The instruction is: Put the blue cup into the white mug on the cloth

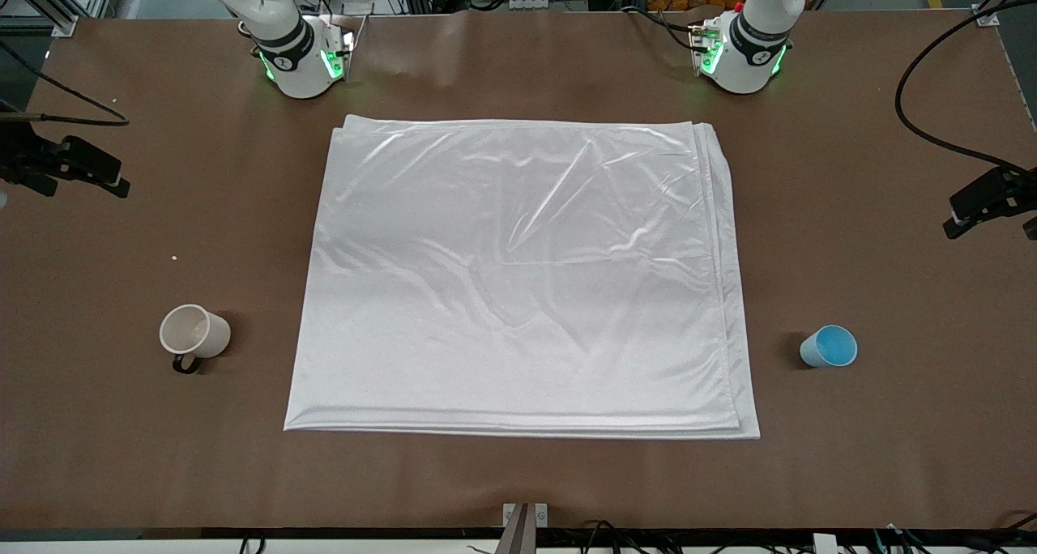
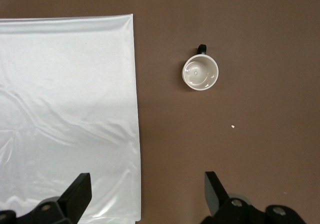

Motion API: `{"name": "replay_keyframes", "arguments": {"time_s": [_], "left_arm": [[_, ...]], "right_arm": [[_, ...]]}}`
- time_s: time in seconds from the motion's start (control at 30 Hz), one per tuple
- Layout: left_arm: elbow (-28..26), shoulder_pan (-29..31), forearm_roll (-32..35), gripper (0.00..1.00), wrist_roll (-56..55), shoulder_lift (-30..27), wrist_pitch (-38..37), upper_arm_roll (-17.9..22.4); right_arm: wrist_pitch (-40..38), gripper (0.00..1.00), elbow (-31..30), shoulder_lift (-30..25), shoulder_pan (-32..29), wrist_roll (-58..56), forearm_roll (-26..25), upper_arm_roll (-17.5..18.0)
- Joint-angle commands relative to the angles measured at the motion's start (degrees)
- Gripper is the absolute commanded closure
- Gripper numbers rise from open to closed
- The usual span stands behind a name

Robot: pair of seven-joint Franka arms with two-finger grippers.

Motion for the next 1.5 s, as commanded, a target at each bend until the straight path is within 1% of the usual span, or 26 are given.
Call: {"name": "replay_keyframes", "arguments": {"time_s": [0.0,0.3,0.5,0.6,0.73,0.8,0.93,1.13,1.3,1.47], "left_arm": [[-0.7,-0.2,1.6,0.0,-0.6,-0.6,-0.1,-0.1],[-0.7,0.2,1.6,0.0,-1.2,0.8,-0.2,-0.1],[-0.7,0.6,1.7,0.0,-0.4,7.1,0.5,0.4],[-1.0,1.4,1.9,0.0,-0.3,10.6,2.8,0.5],[-1.1,1.6,7.0,0.0,-0.3,15.1,7.5,0.4],[-1.1,1.8,8.2,0.0,-0.4,16.9,9.2,0.4],[-1.0,2.8,7.9,0.0,-0.5,21.0,12.2,0.3],[-0.9,3.3,7.8,0.0,-0.2,27.1,18.7,0.4],[-0.8,3.4,7.8,0.01,-0.2,29.9,19.5,0.3],[-0.7,3.4,7.9,0.02,-0.2,32.2,19.9,0.3]], "right_arm": [[-1.0,0.0,1.8,1.5,0.1,-1.0,0.2,0.1],[-1.2,0.0,1.8,1.5,0.9,-0.9,0.1,0.1],[-1.2,0.0,1.7,1.5,0.8,-0.9,0.0,0.1],[-1.2,0.0,1.5,1.5,0.8,-0.9,0.0,0.1],[-1.1,0.0,1.5,2.3,0.3,-0.9,-0.1,0.0],[-0.9,0.0,1.6,3.4,-0.2,-1.1,-0.1,-0.2],[-0.1,0.0,1.8,6.9,-2.1,-1.9,0.0,-0.3],[6.2,0.0,1.8,13.5,-4.8,-8.3,0.5,-0.3],[10.8,0.0,1.8,18.4,-6.9,-11.6,0.9,-0.3],[16.4,0.0,1.8,22.5,-7.6,-12.5,0.6,-0.3]]}}
